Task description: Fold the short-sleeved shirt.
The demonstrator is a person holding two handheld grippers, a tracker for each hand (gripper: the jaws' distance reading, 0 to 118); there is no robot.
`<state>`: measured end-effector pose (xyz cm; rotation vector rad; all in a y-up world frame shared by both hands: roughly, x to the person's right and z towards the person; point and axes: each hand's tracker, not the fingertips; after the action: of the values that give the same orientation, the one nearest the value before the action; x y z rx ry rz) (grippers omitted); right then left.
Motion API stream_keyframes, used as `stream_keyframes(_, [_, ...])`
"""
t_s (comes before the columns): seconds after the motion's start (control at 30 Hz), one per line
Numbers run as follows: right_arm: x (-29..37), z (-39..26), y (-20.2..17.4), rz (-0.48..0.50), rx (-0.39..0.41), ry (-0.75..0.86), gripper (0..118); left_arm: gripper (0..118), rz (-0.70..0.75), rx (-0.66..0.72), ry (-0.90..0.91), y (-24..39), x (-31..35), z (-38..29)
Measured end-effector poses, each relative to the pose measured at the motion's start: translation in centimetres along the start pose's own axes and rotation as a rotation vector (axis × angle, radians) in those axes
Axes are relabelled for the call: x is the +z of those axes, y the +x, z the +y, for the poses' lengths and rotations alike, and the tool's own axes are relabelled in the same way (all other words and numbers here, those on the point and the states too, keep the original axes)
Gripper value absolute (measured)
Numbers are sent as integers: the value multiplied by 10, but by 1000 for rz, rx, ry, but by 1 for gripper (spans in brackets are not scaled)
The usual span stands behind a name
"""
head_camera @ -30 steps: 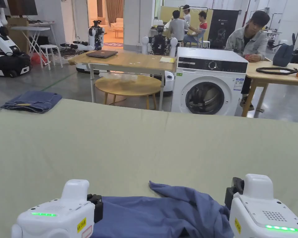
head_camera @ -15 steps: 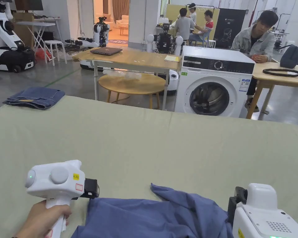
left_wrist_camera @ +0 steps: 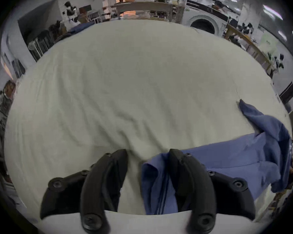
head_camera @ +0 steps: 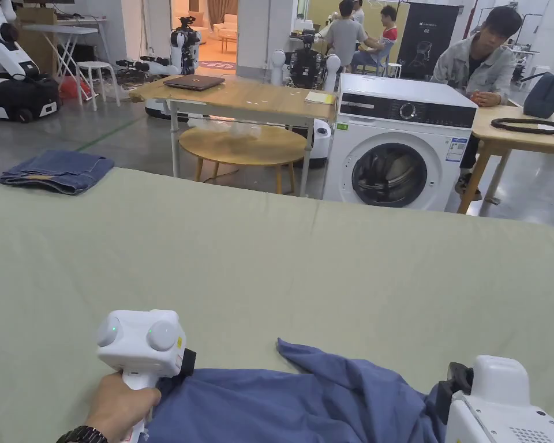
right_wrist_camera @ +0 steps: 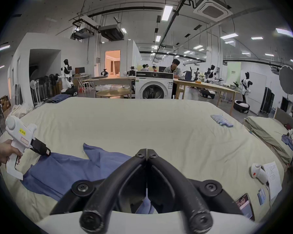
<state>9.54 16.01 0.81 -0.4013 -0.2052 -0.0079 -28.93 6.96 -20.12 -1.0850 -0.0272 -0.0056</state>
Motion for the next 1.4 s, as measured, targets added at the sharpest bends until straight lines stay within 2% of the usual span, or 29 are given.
stream_keyframes(0.03, [-1, -1, 1, 0, -4, -3, 0, 34, -7, -4, -2, 1, 1, 1])
stream_keyframes(0.07, [-2, -1, 2, 1, -4, -8, 0, 20, -6, -19, 0, 1, 2, 2])
stream_keyframes(0.1, [-4, -1, 2, 1, -3, -12, 0, 1, -14, -25, 4, 0, 3, 3])
stream_keyframes(0.27, [-10, -1, 10, 2, -11, -30, 0, 0, -134, 54, 9, -23, 10, 5])
stream_keyframes(0.4, [-29, 5, 21, 4, -18, -71, 0, 0, -160, 13, 54, -27, 29, 2])
stream_keyframes(0.57, [-80, 17, 38, 40, -28, -267, 0, 0, -217, 41, 122, -29, 60, -10])
stream_keyframes(0.63, [-106, 19, 43, 65, -16, -363, 12, 0, -230, 44, 154, -29, 71, -16])
stream_keyframes(0.67, [-118, 19, 45, 75, -22, -401, 25, 0, -230, 46, 161, -28, 74, -19])
stream_keyframes(0.7, [-131, 18, 45, 65, -15, -456, 50, 0, -228, 53, 182, -28, 79, -22])
stream_keyframes(0.73, [-143, 16, 45, 67, -15, -514, 70, 0, -233, 53, 189, -28, 82, -24])
stream_keyframes(0.77, [-151, 13, 45, 56, -16, -540, 76, 0, -237, 51, 194, -28, 85, -26])
stream_keyframes(0.9, [-186, -8, 45, 61, -28, -708, 75, 0, -237, 58, 211, -26, 89, -30])
stream_keyframes(0.93, [-190, -14, 46, 61, -34, -746, 66, 0, -239, 60, 209, -26, 89, -31])
stream_keyframes(0.97, [-191, -19, 46, 73, -43, -771, 45, 0, -238, 60, 210, -26, 89, -31])
stream_keyframes(1.03, [-184, -20, 49, 68, -65, -695, 20, 0, -241, 61, 214, -26, 91, -33])
stream_keyframes(1.07, [-181, -19, 49, 73, -69, -695, 1, 0, -239, 60, 216, -25, 91, -33])
stream_keyframes(1.2, [-156, -7, 51, 79, -54, -623, 1, 0, -232, 49, 228, -26, 93, -33])
stream_keyframes(1.33, [-126, 17, 57, 82, -94, -483, 0, 0, -237, 66, 278, -35, 111, -29])
stream_keyframes(1.4, [-109, 34, 60, 82, -90, -405, 0, 0, -234, 66, 323, -41, 127, -26])
